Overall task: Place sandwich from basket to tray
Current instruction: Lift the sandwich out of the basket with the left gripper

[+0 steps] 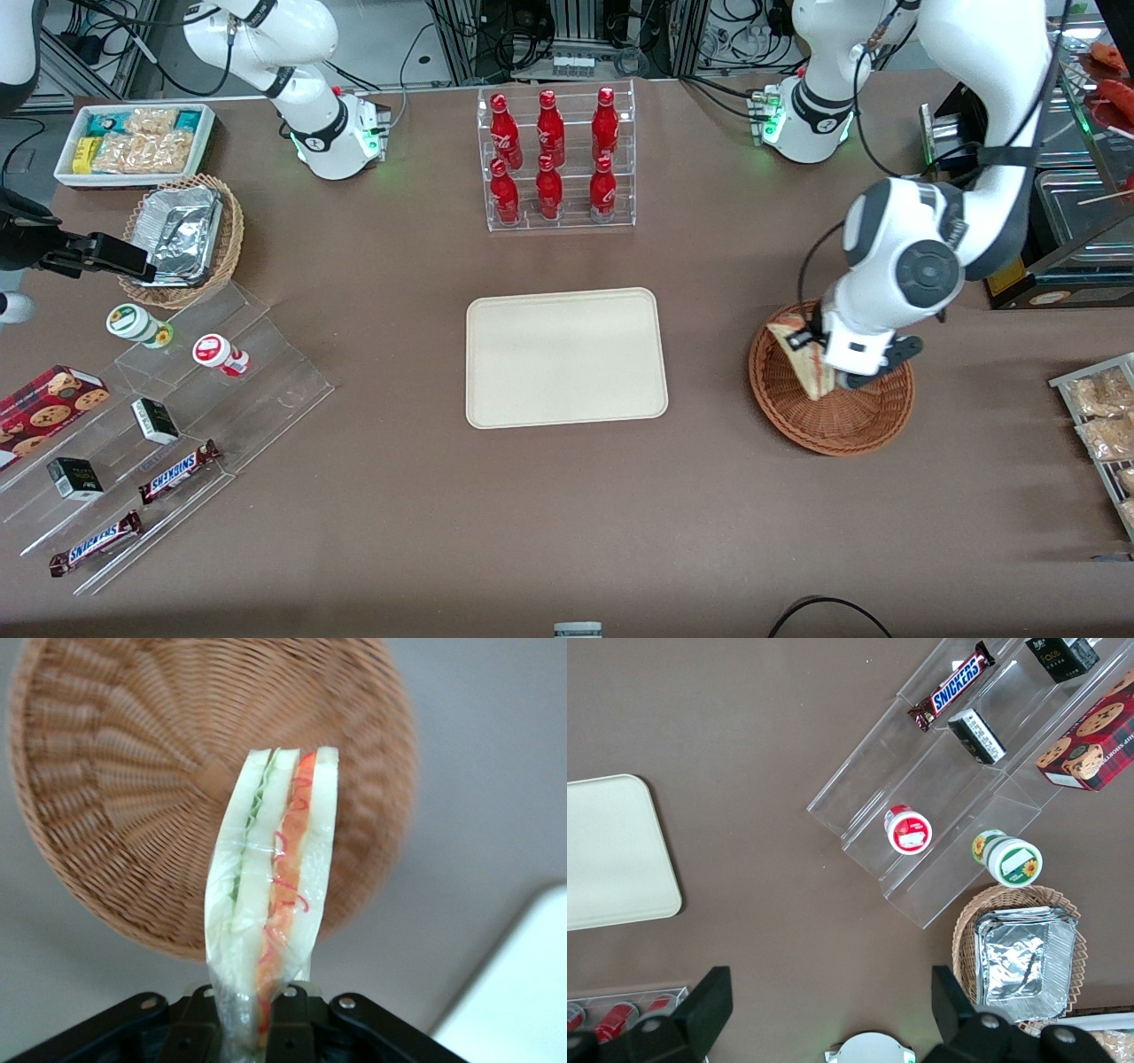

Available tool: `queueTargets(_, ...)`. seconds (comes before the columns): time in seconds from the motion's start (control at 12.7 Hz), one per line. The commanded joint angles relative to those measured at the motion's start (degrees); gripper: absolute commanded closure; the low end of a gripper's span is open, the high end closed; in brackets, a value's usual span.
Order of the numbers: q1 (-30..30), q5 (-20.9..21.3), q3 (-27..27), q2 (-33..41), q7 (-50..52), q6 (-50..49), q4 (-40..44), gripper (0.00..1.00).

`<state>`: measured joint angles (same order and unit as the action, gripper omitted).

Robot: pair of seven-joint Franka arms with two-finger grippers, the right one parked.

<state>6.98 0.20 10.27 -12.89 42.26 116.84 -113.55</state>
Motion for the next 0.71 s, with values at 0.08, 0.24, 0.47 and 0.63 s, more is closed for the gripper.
queueTargets(0.08,8.74,0.06,-0.43,-2.03,-1.39,-1.97,4.12,1.00)
queueTargets(0.24,13.13,-0.02,-0.43,-6.77,-2.71,-1.71,7.98,1.00)
queueTargets(0.47,17.01,-3.36,0.01,-13.63,-2.89,-1.35,15.53,1.00)
queueTargets(0.63,20.43,-3.37,-0.07,-17.41,-2.36,-1.35,20.37,1.00)
